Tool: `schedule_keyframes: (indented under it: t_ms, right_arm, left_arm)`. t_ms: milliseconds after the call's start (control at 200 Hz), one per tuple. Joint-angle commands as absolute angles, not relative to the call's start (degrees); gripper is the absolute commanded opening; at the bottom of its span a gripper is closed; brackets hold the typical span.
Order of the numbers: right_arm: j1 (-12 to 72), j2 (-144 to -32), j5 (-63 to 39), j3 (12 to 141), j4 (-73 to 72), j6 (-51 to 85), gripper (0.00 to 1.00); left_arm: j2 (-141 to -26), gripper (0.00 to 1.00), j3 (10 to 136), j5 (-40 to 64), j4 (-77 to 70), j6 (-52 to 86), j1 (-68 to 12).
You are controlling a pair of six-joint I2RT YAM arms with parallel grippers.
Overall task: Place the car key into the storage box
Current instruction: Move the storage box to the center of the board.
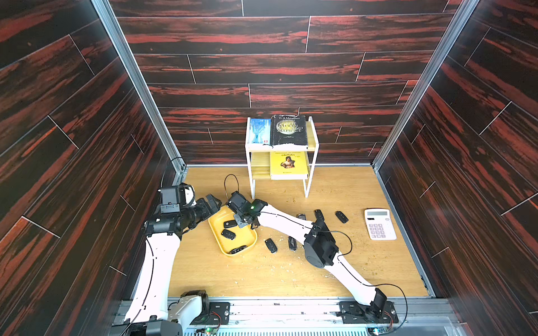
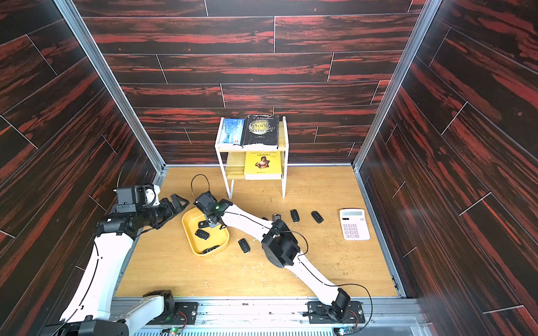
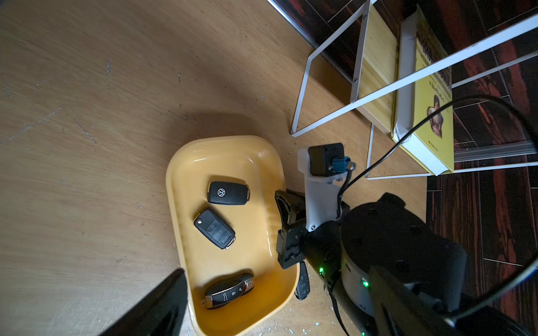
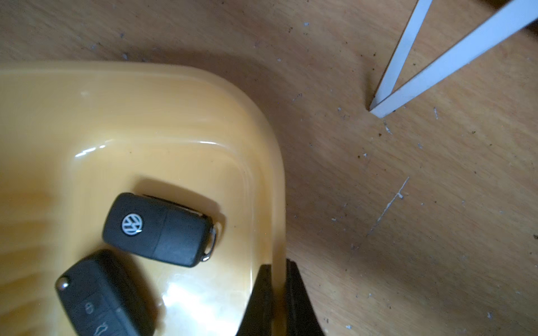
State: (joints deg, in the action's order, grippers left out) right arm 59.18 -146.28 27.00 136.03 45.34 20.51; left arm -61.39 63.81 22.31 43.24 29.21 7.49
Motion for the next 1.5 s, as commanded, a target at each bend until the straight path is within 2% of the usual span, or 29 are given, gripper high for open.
schedule_keyframes:
  t_ms: [0,551,1212,1498]
  right_arm:
    - [59.24,-147.39,30.96,137.64,47.35,22.21,0.02]
    - [56.13,-146.47,34.28,135.00,50.43,27.86,0.02]
    - [52.85,-135.62,34.22,114.26,44.51,36.47,0.00]
    - [52.12,-133.49,32.90,109.09,42.63,38.03,0.00]
  left_arm:
    - [-59.43,1.00,64.57,21.57,43.33,29.28,8.23]
    - [-60.64,1.00,64.43,22.59,42.67,29.77,8.61]
    - [-60.99,1.00,62.33,23.63,40.88,30.72,8.62]
    - [-60.91,1.00,61.74,24.10,40.25,31.16,8.62]
